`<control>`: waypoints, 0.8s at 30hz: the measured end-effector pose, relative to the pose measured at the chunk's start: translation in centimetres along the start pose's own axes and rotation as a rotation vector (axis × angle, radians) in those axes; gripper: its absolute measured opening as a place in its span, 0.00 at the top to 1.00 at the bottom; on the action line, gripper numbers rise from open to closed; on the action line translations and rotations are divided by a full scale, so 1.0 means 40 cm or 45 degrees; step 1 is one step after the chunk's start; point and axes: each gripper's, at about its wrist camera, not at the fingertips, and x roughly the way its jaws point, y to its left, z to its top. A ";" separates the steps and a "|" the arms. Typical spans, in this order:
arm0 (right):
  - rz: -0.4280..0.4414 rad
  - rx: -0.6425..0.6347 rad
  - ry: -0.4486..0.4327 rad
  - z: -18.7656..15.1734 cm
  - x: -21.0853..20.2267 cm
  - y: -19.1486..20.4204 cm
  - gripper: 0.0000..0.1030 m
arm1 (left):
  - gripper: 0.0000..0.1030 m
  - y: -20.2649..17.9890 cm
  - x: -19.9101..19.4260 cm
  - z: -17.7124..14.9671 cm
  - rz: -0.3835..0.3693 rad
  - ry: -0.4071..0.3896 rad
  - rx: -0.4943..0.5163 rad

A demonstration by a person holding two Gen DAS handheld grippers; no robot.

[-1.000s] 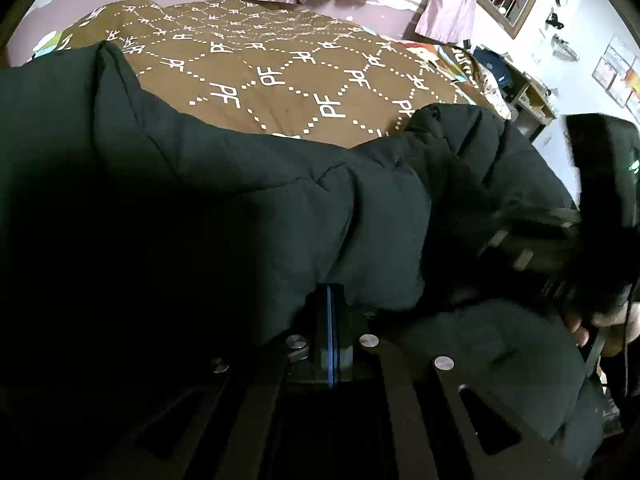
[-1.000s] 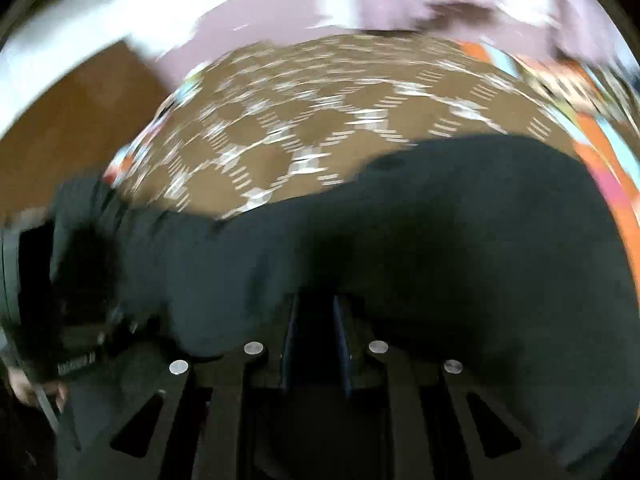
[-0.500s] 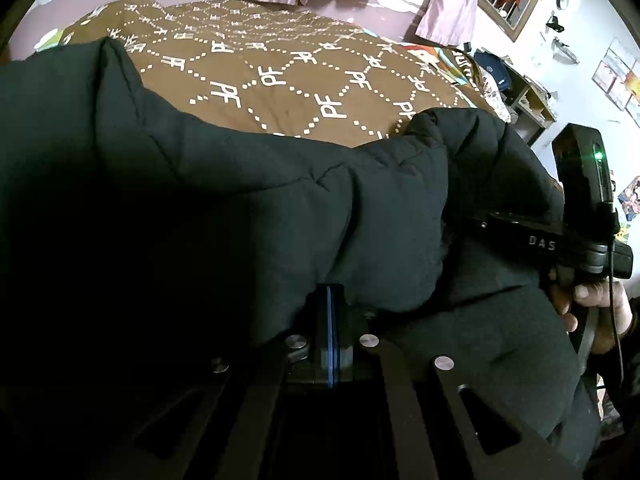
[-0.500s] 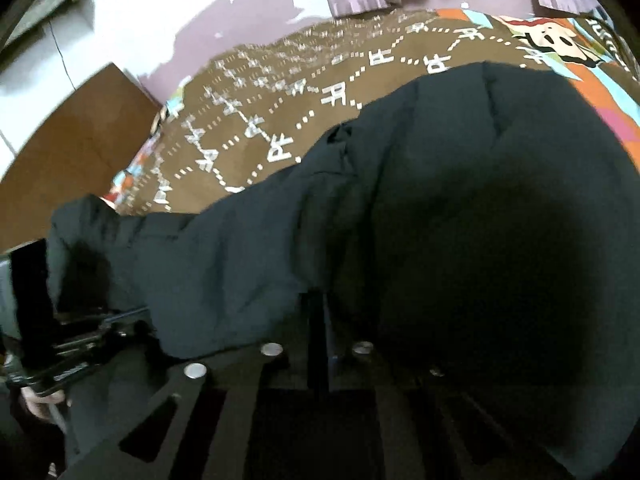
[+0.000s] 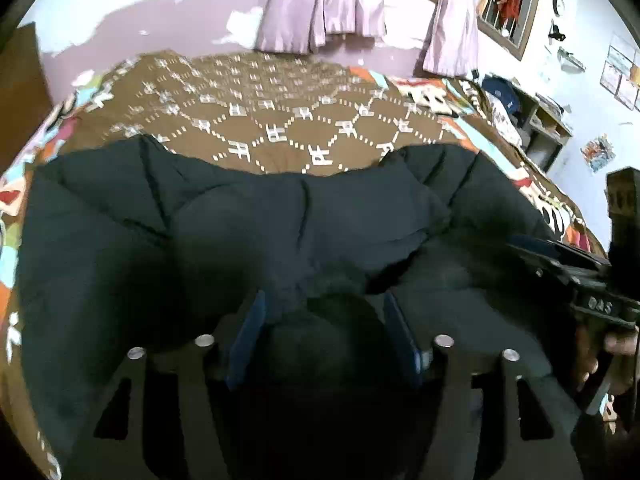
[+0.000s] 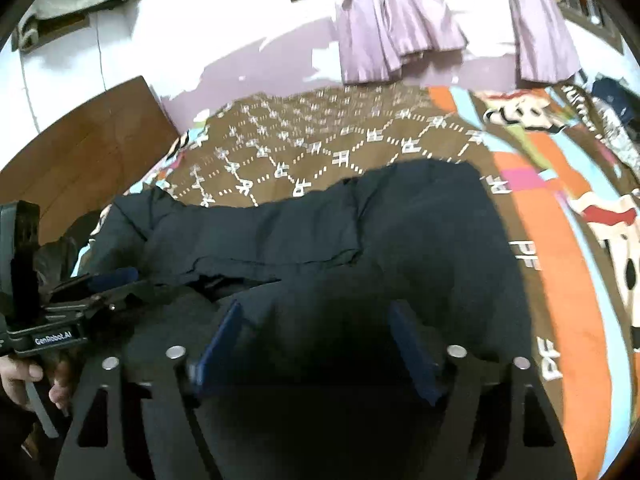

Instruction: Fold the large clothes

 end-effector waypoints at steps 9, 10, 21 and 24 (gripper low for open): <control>-0.016 -0.056 -0.066 -0.021 -0.207 0.079 0.09 | 0.10 -0.074 -0.197 -0.057 0.006 -0.160 -0.098; -0.019 -0.061 -0.072 -0.020 -0.225 0.088 0.08 | 0.07 -0.082 -0.224 -0.062 0.011 -0.171 -0.094; 0.074 -0.144 0.044 0.004 -0.488 0.179 0.01 | 0.03 -0.156 -0.547 -0.127 0.092 -0.269 -0.096; 0.075 -0.165 0.080 0.007 -0.544 0.211 0.01 | 0.03 -0.188 -0.626 -0.145 0.131 -0.287 -0.070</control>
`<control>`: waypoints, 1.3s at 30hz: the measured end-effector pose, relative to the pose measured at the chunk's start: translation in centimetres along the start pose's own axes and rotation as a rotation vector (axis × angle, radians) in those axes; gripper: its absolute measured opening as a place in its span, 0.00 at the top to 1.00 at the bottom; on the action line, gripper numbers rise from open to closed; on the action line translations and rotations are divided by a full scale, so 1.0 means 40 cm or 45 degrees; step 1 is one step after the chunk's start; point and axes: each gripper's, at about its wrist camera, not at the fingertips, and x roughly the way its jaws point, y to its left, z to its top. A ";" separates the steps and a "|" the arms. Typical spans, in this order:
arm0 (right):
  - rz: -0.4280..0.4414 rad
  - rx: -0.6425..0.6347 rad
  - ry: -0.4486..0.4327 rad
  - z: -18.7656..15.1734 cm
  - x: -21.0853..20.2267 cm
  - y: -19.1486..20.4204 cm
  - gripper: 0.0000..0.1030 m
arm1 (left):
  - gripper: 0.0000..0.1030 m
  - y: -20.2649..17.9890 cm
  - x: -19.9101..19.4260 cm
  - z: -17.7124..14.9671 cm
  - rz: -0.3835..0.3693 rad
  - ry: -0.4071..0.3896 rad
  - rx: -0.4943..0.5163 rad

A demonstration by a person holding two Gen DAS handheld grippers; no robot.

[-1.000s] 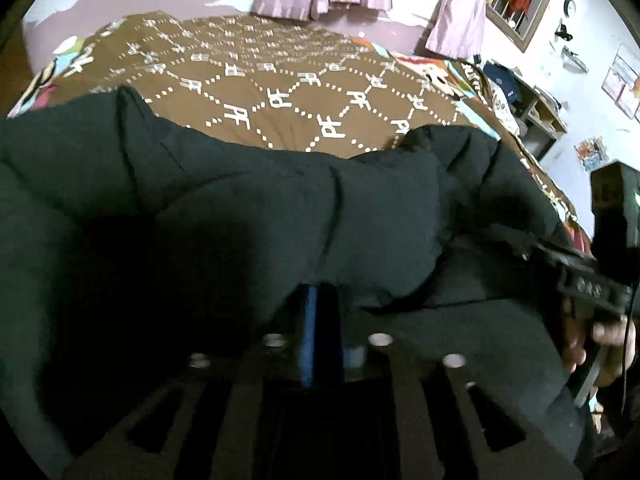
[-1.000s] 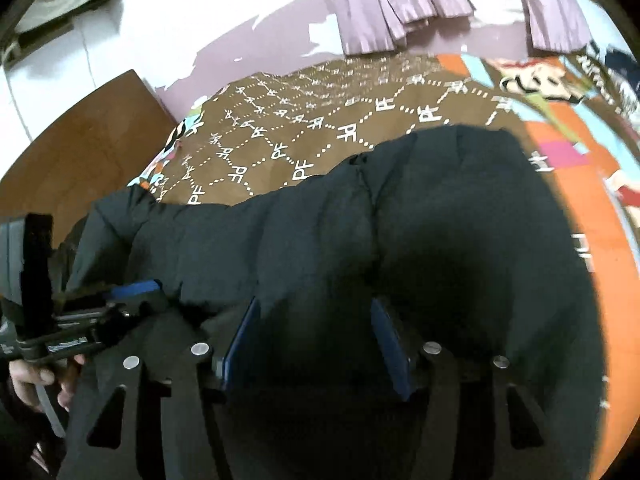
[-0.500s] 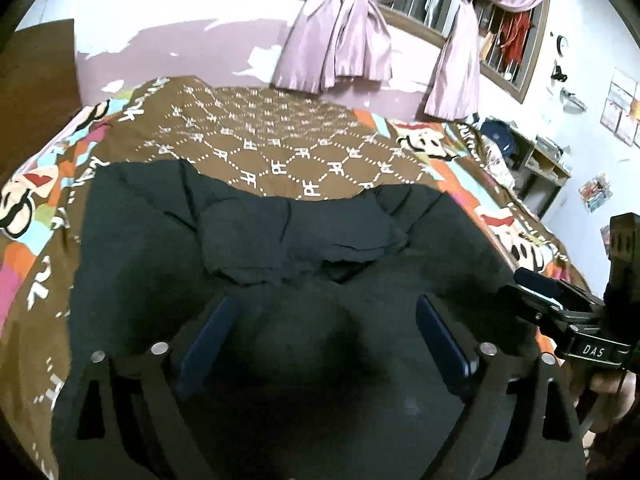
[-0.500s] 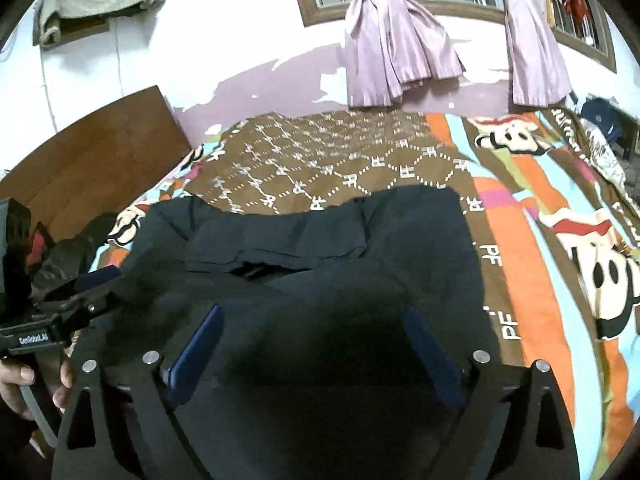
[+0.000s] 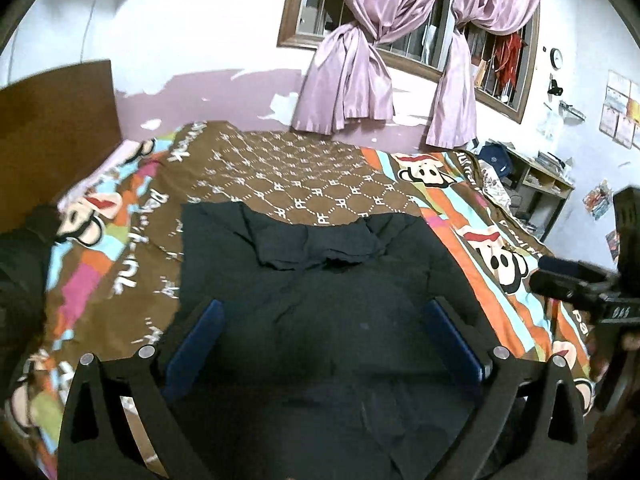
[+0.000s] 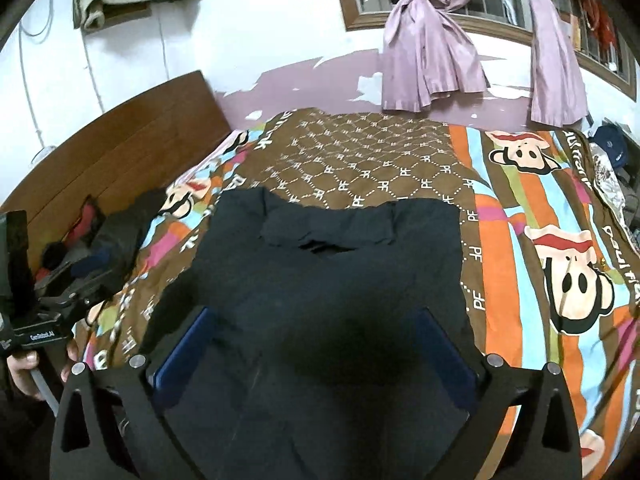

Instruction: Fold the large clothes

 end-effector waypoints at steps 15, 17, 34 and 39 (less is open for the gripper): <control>0.044 -0.072 0.006 -0.134 -0.107 0.145 0.00 | 0.03 -0.056 -0.231 -0.075 0.007 -0.031 0.058; 0.048 -0.112 -0.013 -0.170 -0.110 0.159 0.00 | 0.03 -0.053 -0.245 -0.098 0.006 -0.030 0.061; -0.019 -0.032 0.080 -0.454 -0.028 0.063 0.00 | 0.03 -0.025 -0.206 -0.429 -0.046 0.188 0.206; -0.050 0.004 0.210 -0.540 0.018 0.028 0.00 | 0.03 0.007 -0.172 -0.523 -0.046 0.301 0.132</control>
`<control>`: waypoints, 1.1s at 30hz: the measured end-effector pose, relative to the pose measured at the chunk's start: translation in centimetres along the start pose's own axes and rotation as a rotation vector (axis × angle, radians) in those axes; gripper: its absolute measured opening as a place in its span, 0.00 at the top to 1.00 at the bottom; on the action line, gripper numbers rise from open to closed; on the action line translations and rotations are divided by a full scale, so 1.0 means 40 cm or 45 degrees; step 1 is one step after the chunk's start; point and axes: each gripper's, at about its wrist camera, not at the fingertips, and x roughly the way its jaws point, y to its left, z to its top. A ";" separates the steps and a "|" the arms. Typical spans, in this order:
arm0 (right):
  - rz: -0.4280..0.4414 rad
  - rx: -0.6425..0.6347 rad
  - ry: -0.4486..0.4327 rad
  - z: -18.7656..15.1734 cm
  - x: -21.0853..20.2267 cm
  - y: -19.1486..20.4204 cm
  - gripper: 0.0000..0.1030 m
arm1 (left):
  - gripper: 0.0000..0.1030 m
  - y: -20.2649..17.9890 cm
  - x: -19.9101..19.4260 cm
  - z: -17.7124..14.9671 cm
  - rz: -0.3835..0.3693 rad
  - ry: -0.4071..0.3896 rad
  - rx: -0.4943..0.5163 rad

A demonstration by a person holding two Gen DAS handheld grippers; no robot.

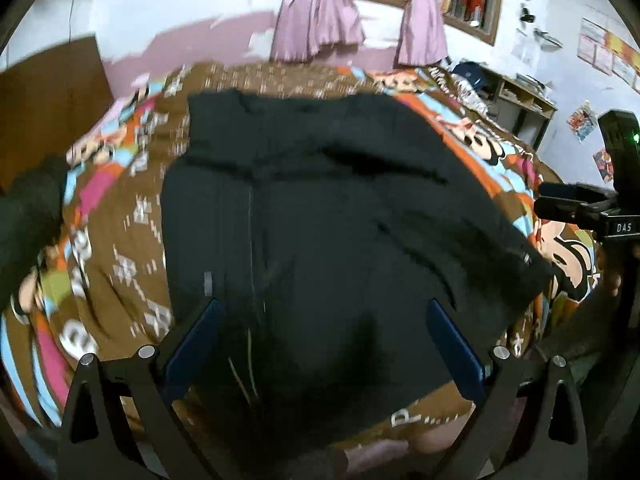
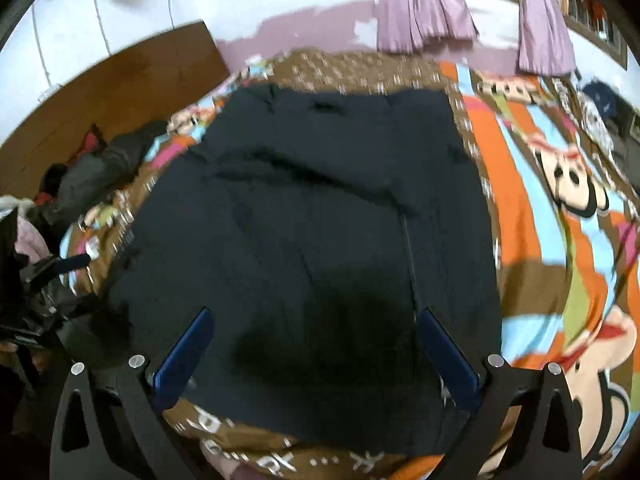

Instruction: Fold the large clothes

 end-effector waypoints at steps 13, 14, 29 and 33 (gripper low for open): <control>-0.027 -0.272 0.228 -0.122 0.087 0.054 0.00 | 0.03 -0.085 0.063 -0.138 0.014 0.233 0.188; -0.028 -0.289 0.237 -0.124 0.090 0.059 0.00 | 0.03 -0.088 0.071 -0.139 0.025 0.251 0.193; -0.279 -0.525 0.269 -0.132 0.187 0.115 0.00 | 0.03 -0.071 0.135 -0.172 0.108 0.364 0.177; -0.212 -0.339 0.105 -0.083 0.130 0.066 0.00 | 0.03 -0.063 0.134 -0.169 0.082 0.354 0.143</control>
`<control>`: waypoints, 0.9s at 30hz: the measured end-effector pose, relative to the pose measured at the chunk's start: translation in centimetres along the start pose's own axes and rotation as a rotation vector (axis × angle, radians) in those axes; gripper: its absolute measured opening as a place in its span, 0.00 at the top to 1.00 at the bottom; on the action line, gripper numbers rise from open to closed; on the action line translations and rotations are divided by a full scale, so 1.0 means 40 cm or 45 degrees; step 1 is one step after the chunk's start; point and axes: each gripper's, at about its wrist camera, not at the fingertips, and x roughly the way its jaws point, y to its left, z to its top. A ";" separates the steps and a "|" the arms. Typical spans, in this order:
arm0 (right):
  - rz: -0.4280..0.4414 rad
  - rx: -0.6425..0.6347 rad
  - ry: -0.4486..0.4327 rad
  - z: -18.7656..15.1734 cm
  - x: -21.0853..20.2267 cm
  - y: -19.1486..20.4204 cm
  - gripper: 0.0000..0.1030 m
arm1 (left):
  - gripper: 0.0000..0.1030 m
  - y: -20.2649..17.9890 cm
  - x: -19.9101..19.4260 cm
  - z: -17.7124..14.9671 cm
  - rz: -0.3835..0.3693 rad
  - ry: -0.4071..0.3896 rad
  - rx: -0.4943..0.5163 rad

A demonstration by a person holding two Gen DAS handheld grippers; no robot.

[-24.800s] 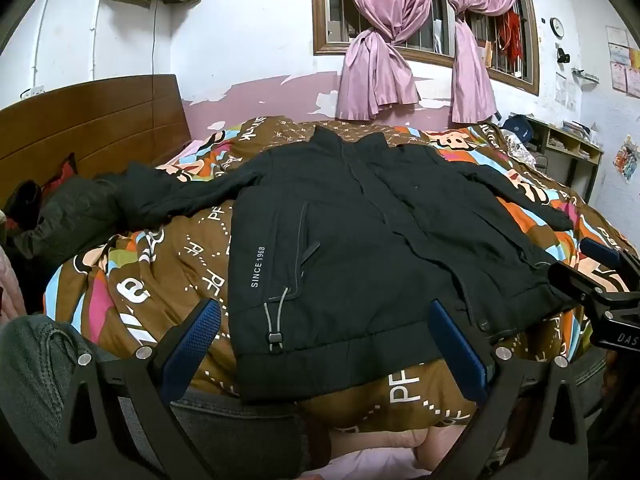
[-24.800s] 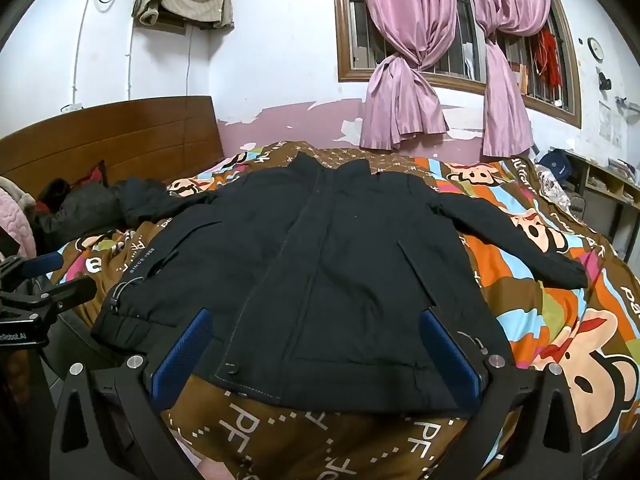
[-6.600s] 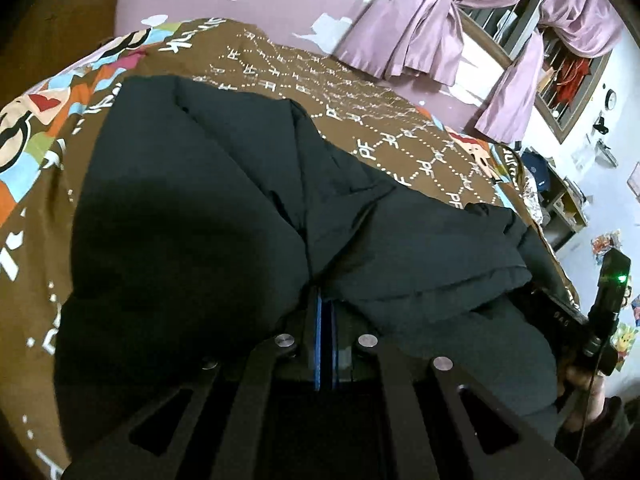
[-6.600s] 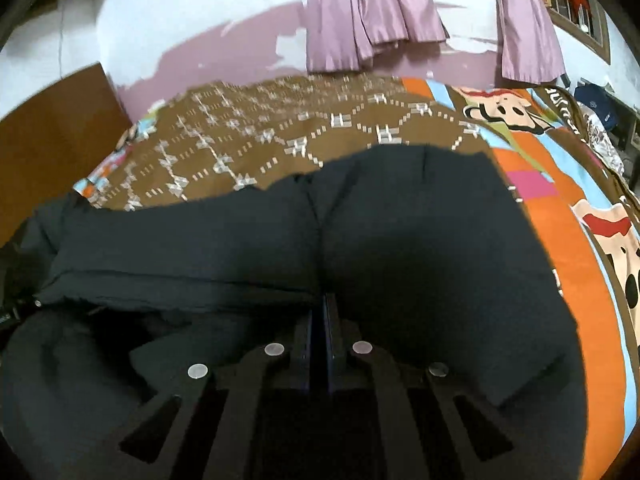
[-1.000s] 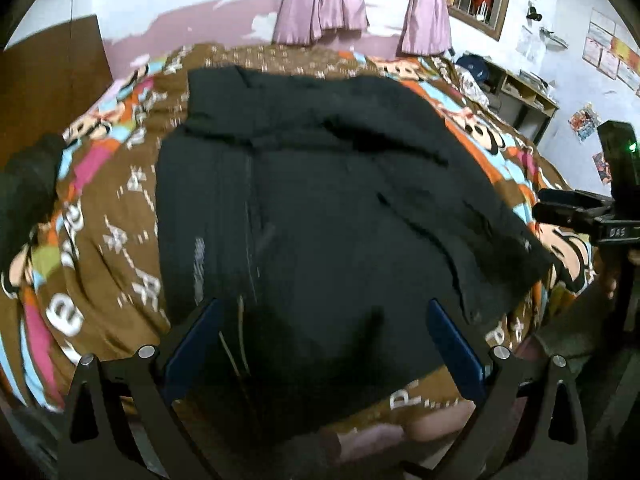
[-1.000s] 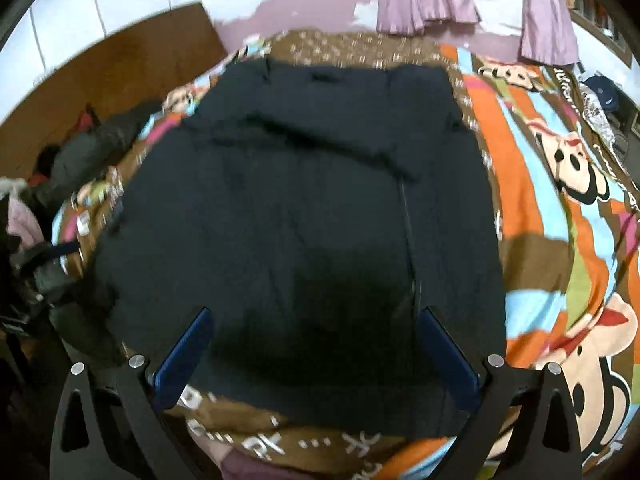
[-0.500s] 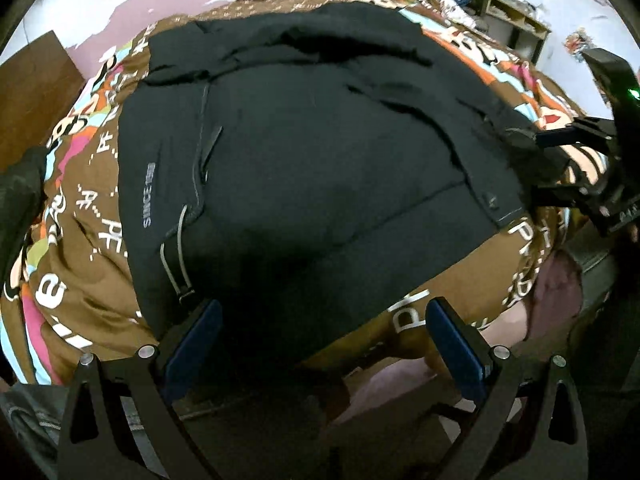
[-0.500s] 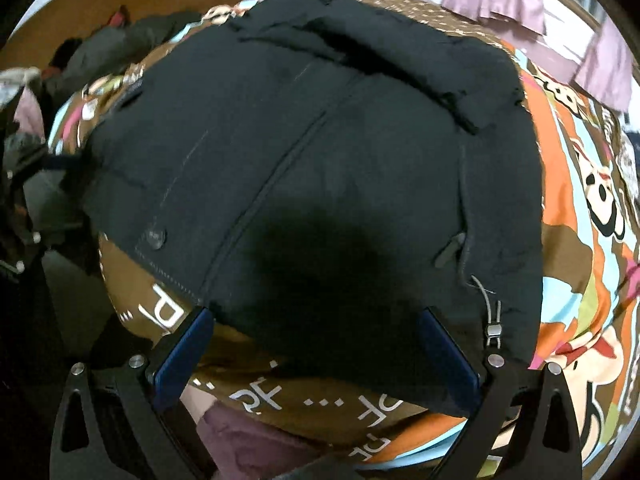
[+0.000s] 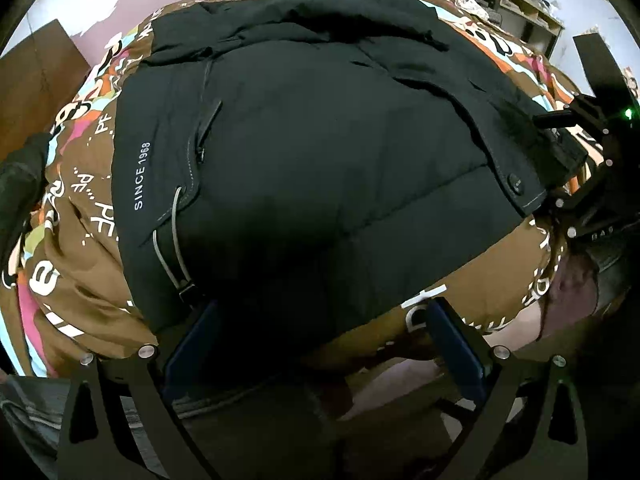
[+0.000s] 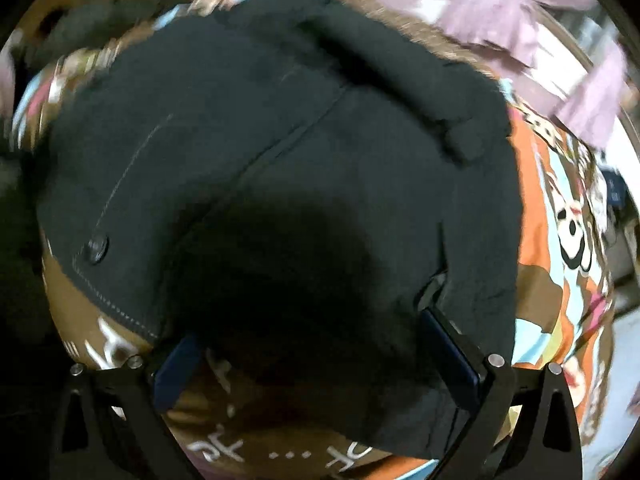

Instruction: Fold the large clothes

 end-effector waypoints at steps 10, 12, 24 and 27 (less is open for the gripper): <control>0.132 0.121 -0.170 0.110 -0.040 -0.037 0.00 | 0.03 -0.021 -0.019 0.006 0.030 -0.042 0.019; 0.142 0.137 -0.181 0.107 -0.039 -0.043 0.00 | 0.03 -0.023 -0.019 0.008 0.075 -0.045 0.029; 0.195 0.268 -0.221 0.076 -0.041 -0.078 0.00 | 0.04 -0.106 -0.050 0.003 0.441 -0.207 0.183; 0.198 0.273 -0.224 0.074 -0.041 -0.078 0.00 | 0.04 -0.153 -0.070 -0.015 0.522 -0.308 0.288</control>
